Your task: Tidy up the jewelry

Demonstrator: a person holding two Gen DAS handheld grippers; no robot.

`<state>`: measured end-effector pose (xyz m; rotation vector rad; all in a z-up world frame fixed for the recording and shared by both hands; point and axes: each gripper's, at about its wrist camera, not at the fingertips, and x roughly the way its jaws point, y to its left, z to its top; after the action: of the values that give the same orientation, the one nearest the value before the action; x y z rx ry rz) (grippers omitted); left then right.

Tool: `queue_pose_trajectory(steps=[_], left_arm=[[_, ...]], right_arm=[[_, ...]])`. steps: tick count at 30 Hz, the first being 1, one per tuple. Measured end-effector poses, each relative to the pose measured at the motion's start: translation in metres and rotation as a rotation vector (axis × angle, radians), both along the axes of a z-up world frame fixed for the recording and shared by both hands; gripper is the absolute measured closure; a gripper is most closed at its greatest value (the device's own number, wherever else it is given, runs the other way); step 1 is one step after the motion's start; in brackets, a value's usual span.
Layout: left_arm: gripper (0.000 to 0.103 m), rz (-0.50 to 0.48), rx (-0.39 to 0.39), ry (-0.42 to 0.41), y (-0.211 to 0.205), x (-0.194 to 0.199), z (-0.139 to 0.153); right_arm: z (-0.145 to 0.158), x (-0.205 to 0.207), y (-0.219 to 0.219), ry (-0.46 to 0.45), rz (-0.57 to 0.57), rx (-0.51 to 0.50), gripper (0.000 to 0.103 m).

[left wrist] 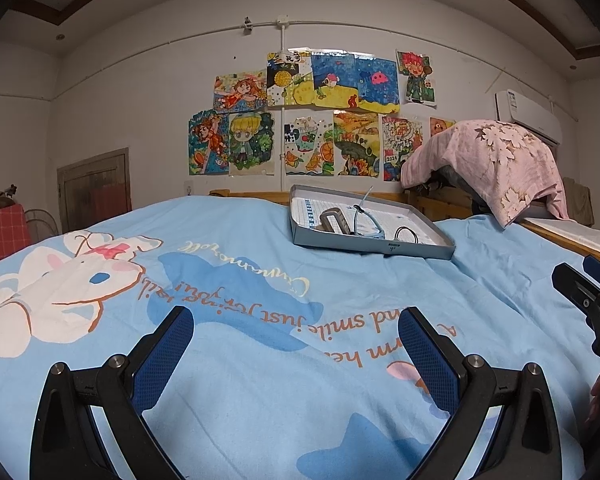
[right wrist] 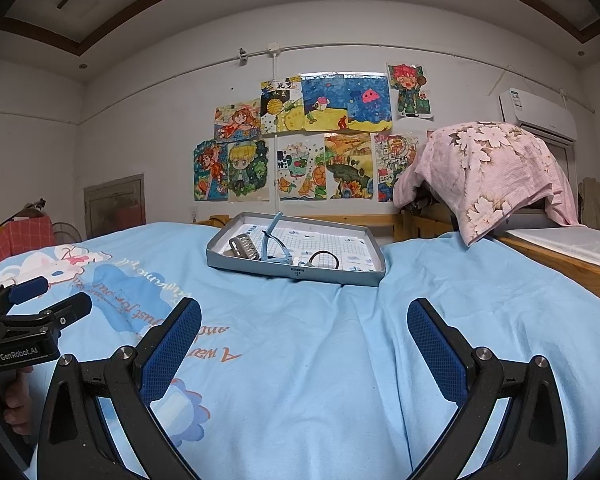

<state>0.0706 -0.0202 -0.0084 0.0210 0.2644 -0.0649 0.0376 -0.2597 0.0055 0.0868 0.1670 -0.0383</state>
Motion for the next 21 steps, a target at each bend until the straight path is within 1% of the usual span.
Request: queue_pose_trajectory(steps=[21], left_arm=[[0.000,0.001,-0.005,0.004,0.0024,0.0011,-0.0009]], right_arm=[[-0.0001,-0.0003,-0.0018,0.006,0.008,-0.006,0.002]])
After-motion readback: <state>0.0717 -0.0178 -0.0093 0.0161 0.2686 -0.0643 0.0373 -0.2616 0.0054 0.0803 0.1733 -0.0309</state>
